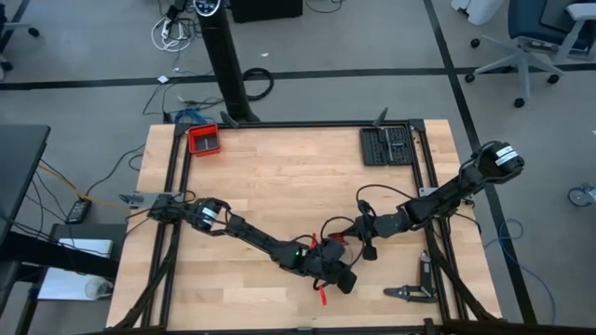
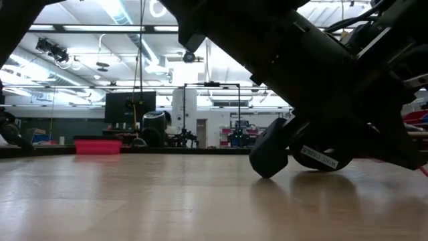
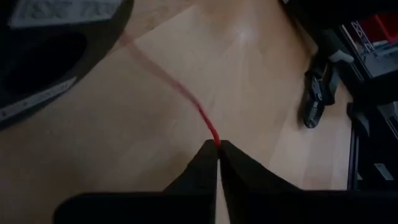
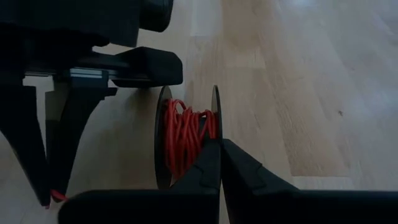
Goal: Coil cords
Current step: Coil the red wire onto the spool
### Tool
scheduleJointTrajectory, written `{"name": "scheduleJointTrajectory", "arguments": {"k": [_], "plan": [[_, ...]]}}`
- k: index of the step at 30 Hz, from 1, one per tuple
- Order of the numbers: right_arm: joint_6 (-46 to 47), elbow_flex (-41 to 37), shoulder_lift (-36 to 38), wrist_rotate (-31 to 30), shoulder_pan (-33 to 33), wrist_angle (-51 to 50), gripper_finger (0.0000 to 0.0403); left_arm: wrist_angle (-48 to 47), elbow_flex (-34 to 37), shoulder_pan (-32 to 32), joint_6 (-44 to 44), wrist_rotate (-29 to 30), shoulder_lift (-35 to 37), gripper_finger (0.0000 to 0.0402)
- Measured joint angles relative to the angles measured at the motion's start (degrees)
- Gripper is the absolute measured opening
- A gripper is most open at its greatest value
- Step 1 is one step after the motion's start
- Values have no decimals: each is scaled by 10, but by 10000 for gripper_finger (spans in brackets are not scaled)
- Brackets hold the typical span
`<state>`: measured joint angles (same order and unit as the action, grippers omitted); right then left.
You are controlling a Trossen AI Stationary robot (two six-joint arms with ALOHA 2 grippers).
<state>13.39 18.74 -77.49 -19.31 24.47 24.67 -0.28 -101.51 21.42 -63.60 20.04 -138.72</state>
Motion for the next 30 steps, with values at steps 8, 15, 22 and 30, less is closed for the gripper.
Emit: {"name": "scheduleJointTrajectory", "arguments": {"k": [8,15,22,30], "plan": [[0,0,0,0,0,0,0,5,0,0,18,-1,-1,2],[1,0,0,3,6,1,0,-68,-2,0,21,-13,0,1],[15,0,25,17,25,2,0,-106,-2,-3,45,-2,2,1],[22,0,64,23,38,-51,0,-171,-2,-4,77,19,13,0]]}}
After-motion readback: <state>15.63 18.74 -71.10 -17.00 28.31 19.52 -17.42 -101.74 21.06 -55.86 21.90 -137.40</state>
